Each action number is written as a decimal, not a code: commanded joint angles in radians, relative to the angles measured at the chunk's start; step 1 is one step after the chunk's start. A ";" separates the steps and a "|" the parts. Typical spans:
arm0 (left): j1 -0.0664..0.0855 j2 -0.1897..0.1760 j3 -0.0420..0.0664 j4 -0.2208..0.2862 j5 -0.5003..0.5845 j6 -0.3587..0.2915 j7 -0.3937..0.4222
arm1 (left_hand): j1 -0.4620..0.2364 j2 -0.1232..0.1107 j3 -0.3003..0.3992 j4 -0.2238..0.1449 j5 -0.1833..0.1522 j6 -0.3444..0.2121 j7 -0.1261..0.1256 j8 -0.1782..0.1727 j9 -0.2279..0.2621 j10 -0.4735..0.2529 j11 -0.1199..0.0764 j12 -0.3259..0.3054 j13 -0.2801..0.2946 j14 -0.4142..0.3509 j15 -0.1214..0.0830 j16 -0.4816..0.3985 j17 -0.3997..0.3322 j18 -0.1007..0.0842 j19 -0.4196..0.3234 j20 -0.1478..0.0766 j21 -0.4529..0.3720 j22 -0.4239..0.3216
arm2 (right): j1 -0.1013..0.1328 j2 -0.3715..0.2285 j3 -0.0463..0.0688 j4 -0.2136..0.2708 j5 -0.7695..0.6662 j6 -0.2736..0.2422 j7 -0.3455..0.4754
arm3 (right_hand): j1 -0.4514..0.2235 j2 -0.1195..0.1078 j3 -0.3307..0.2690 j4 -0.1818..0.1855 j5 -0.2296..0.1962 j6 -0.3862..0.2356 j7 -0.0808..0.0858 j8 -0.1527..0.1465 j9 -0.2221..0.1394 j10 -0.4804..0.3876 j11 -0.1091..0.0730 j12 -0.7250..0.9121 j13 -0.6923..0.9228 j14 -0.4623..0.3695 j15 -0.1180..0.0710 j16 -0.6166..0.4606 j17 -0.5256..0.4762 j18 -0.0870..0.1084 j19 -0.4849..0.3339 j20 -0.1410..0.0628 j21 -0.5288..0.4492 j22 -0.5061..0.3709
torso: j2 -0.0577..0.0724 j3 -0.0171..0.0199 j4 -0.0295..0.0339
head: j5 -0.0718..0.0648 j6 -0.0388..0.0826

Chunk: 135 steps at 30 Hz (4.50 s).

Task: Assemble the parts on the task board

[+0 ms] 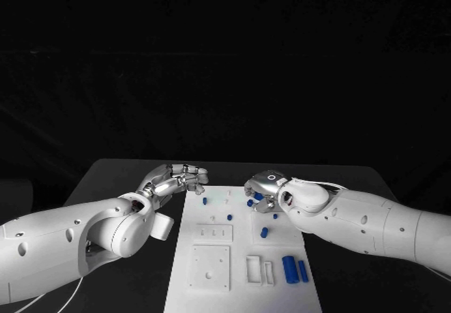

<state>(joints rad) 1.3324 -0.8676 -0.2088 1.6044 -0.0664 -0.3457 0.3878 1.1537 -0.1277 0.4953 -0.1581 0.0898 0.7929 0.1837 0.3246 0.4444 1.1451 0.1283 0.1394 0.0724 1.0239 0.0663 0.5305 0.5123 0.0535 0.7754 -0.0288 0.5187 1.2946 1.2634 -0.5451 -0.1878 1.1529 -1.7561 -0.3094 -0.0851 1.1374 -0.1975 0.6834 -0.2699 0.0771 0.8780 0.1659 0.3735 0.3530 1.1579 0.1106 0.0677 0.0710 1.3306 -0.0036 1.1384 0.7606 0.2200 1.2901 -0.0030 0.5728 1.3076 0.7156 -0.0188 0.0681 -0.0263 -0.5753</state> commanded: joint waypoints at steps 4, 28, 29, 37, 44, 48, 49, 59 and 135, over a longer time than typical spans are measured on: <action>0.002 0.005 0.001 0.002 0.006 0.023 0.005 | -0.012 0.002 0.001 -0.003 -0.006 0.003 0.002 -0.004 -0.002 -0.002 0.007 -0.007 -0.002 -0.005 0.005 -0.007 0.001 -0.002 -0.007 0.001 -0.006 -0.002 | -0.001 0.010 0.000 -0.014 -0.030 -0.001 -0.011 | 0.009 -0.002 0.011 0.002 -0.011 0.005 0.001 -0.005 -0.001 0.003 -0.001 0.002 -0.001 -0.008 -0.002 0.006 -0.004 0.042 0.010 -0.014 0.006 0.021 | 0.014 -0.0007 0.0035 | -0.009 0.000; 0.002 0.008 0.001 -0.006 0.016 0.028 0.006 | -0.021 0.004 0.003 -0.001 -0.003 0.004 0.003 -0.005 -0.003 0.000 0.008 -0.010 -0.001 -0.003 0.005 -0.010 0.005 -0.003 -0.008 0.001 -0.007 -0.001 | -0.005 0.019 0.000 -0.023 -0.072 0.004 -0.041 | 0.009 -0.003 0.076 0.058 -0.028 0.034 -0.012 0.012 0.009 0.046 -0.015 0.011 0.006 -0.015 -0.015 0.030 -0.028 0.042 0.010 -0.016 0.016 0.021 | 0.033 -0.0060 0.0006 | -0.011 0.004; 0.002 0.009 0.001 -0.007 0.016 0.029 0.005 | -0.021 0.004 0.003 -0.001 -0.003 0.004 0.003 -0.005 -0.003 0.000 0.008 -0.010 -0.001 -0.003 0.005 -0.011 0.005 -0.003 -0.008 0.001 -0.007 -0.001 | -0.005 0.018 0.000 -0.023 -0.073 0.005 -0.042 | 0.009 -0.003 0.077 0.059 -0.028 0.035 -0.013 0.014 0.010 0.052 -0.017 0.013 0.007 -0.015 -0.016 0.031 -0.029 0.042 0.010 -0.016 0.017 0.021 | 0.035 -0.0064 -0.0002 | -0.011 0.005; 0.002 0.012 0.001 -0.012 0.018 0.033 0.002 | -0.024 0.004 0.003 0.000 -0.004 0.003 0.003 -0.006 -0.004 0.000 0.008 -0.011 -0.002 -0.004 0.005 -0.012 0.006 -0.003 -0.008 0.001 -0.007 -0.001 | -0.009 0.021 0.000 -0.024 -0.078 0.011 -0.042 | 0.010 0.002 0.085 0.060 -0.028 0.050 -0.020 0.023 0.016 0.078 -0.027 0.023 0.017 -0.017 -0.026 0.035 -0.035 0.042 0.008 -0.016 0.020 0.021 | 0.038 -0.0063 -0.0013 | -0.013 0.005; 0.002 0.012 0.001 -0.012 0.018 0.035 0.000 | -0.025 0.004 0.003 0.000 -0.004 0.003 0.003 -0.006 -0.004 -0.001 0.008 -0.012 -0.002 -0.004 0.005 -0.012 0.006 -0.003 -0.009 0.001 -0.007 -0.001 | -0.011 0.024 0.000 -0.028 -0.078 0.010 -0.043 | 0.009 0.006 0.089 0.061 -0.028 0.059 -0.024 0.028 0.019 0.090 -0.031 0.026 0.022 -0.019 -0.030 0.037 -0.040 0.042 0.007 -0.015 0.021 0.020 | 0.040 -0.0065 0.0006 | -0.015 0.003; 0.002 0.011 0.001 -0.012 0.018 0.035 -0.002 | -0.025 0.004 0.003 0.000 -0.004 0.003 0.003 -0.007 -0.004 -0.001 0.008 -0.012 -0.002 -0.004 0.005 -0.013 0.006 -0.003 -0.009 0.001 -0.007 -0.001 | -0.012 0.027 0.000 -0.030 -0.078 -0.005 -0.047 | 0.009 0.009 0.096 0.063 -0.028 0.064 -0.026 0.030 0.021 0.098 -0.034 0.028 0.026 -0.019 -0.033 0.038 -0.043 0.042 0.006 -0.015 0.022 0.020 | 0.041 -0.0068 -0.0001 | -0.014 0.003; 0.002 0.011 0.001 -0.012 0.018 0.034 -0.001 | -0.025 0.004 0.003 0.000 -0.004 0.003 0.003 -0.007 -0.004 -0.001 0.008 -0.012 -0.002 -0.004 0.005 -0.013 0.007 -0.003 -0.009 0.001 -0.007 -0.001 | -0.013 0.028 0.000 -0.031 -0.078 -0.003 -0.048 | 0.009 0.010 0.099 0.065 -0.028 0.065 -0.027 0.031 0.021 0.099 -0.034 0.028 0.027 -0.019 -0.033 0.038 -0.044 0.042 0.005 -0.014 0.022 0.020 | 0.041 -0.0069 -0.0003 | -0.014 0.003; 0.002 0.015 0.001 -0.016 0.018 0.037 -0.004 | -0.025 0.004 0.004 -0.001 -0.004 0.002 0.003 -0.007 -0.005 -0.001 0.008 -0.013 -0.002 -0.004 0.005 -0.014 0.007 -0.003 -0.009 0.001 -0.007 -0.001 | -0.014 0.030 0.001 -0.024 -0.085 -0.019 -0.069 | 0.021 0.018 0.129 0.064 -0.028 0.092 -0.039 0.043 0.029 0.128 -0.046 0.038 0.046 -0.018 -0.045 0.047 -0.052 0.042 0.008 -0.013 0.030 0.022 | 0.043 -0.0090 -0.0007 | -0.016 0.006; 0.010 0.045 0.004 -0.027 0.012 0.029 -0.005 | -0.025 0.003 0.008 -0.010 -0.002 0.002 0.004 -0.008 -0.006 -0.001 0.009 -0.018 -0.002 -0.003 0.006 -0.019 0.012 -0.003 -0.010 0.001 -0.006 0.000 | -0.016 0.196 0.031 -0.157 -0.174 -0.125 -0.230 | 0.029 -0.003 0.175 0.068 -0.028 0.128 -0.052 0.050 0.034 0.154 -0.057 0.033 0.066 -0.020 -0.056 0.077 -0.059 0.042 0.019 -0.009 0.063 0.022 | 0.054 -0.0224 0.0259 | 0.021 0.061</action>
<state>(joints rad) 1.3398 -0.8236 -0.2063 1.5746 -0.0529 -0.3259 0.3767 1.1376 -0.1272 0.5006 -0.1633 0.0899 0.7929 0.1836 0.3206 0.4392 1.1413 0.1320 0.1274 0.0718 1.0238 0.0663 0.5188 0.5230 0.0379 0.7720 -0.0250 0.5187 1.2948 1.2479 -0.3497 -0.1570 0.9969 -1.9186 -0.4488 -0.3150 1.1651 -0.1941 0.8516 -0.2012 0.0455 0.9958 0.1132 0.4202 0.3860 1.3044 0.0539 0.0992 0.1364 1.3325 -0.0448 1.2102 0.7034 0.2079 1.3055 -0.0105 0.6308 1.3074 0.7695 -0.0403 0.0916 -0.0067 -0.5119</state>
